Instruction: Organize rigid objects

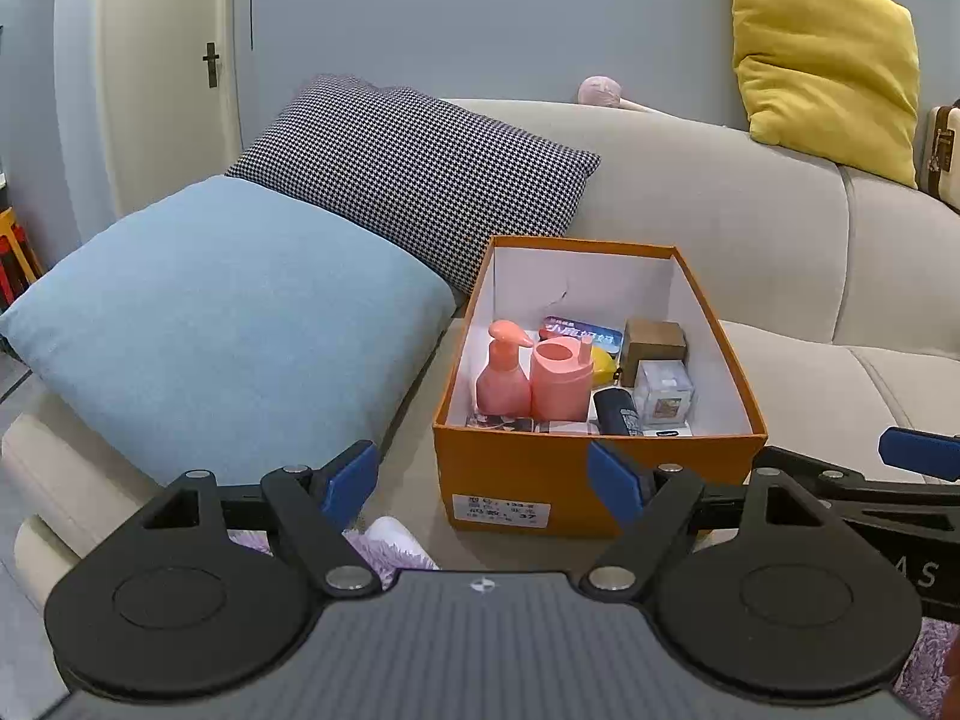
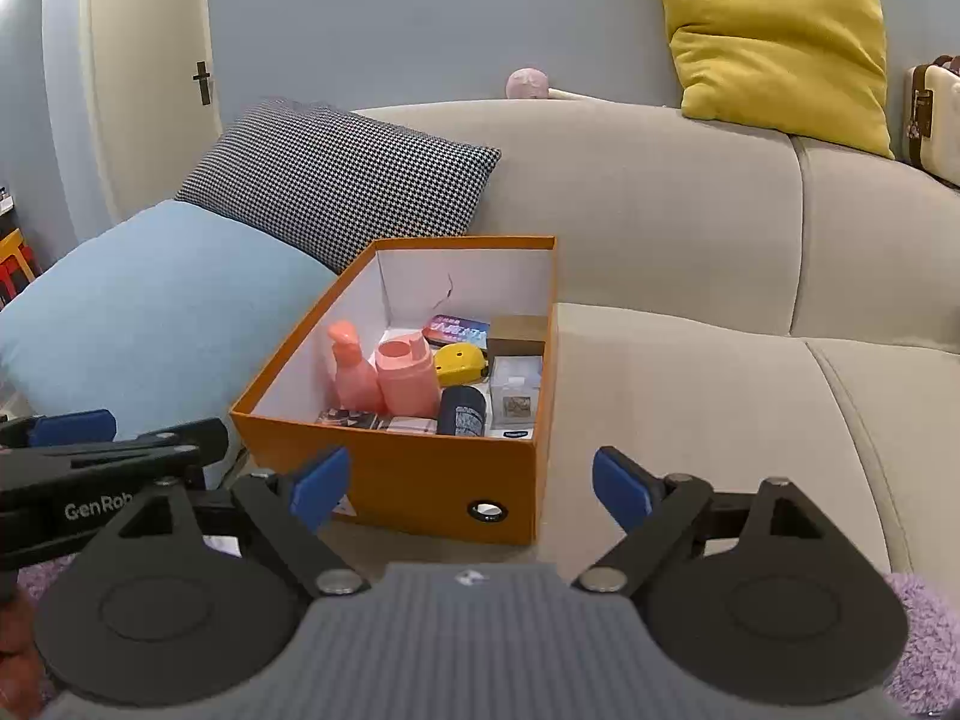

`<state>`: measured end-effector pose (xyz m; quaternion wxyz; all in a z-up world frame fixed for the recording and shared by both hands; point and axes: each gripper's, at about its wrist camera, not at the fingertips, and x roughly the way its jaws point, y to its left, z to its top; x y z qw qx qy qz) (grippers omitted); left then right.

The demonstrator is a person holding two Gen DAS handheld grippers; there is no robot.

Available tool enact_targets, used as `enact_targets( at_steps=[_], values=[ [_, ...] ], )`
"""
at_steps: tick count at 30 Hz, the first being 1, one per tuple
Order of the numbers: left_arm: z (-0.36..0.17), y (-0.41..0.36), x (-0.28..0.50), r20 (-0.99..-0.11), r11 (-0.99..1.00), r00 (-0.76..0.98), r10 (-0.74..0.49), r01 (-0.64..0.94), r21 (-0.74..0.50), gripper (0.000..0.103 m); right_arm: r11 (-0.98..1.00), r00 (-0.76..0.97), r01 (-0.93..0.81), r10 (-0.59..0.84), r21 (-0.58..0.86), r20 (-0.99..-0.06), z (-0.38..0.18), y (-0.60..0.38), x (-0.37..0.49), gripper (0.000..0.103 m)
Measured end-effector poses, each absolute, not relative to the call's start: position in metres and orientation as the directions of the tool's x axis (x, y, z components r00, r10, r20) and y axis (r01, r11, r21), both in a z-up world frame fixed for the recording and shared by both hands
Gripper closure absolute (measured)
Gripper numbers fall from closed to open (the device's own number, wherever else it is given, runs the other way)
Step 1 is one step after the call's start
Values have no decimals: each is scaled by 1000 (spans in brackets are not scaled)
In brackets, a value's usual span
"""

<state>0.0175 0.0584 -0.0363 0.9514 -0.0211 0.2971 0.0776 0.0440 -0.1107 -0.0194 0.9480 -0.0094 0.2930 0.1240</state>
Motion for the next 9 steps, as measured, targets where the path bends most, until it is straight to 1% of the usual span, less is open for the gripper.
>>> enact_targets(
  at_steps=[9],
  values=[
    [-37, 59, 17, -569, 987, 811, 136, -158, 10, 10, 971, 792, -233, 226, 61, -567, -22, -112, 46, 14]
  ],
)
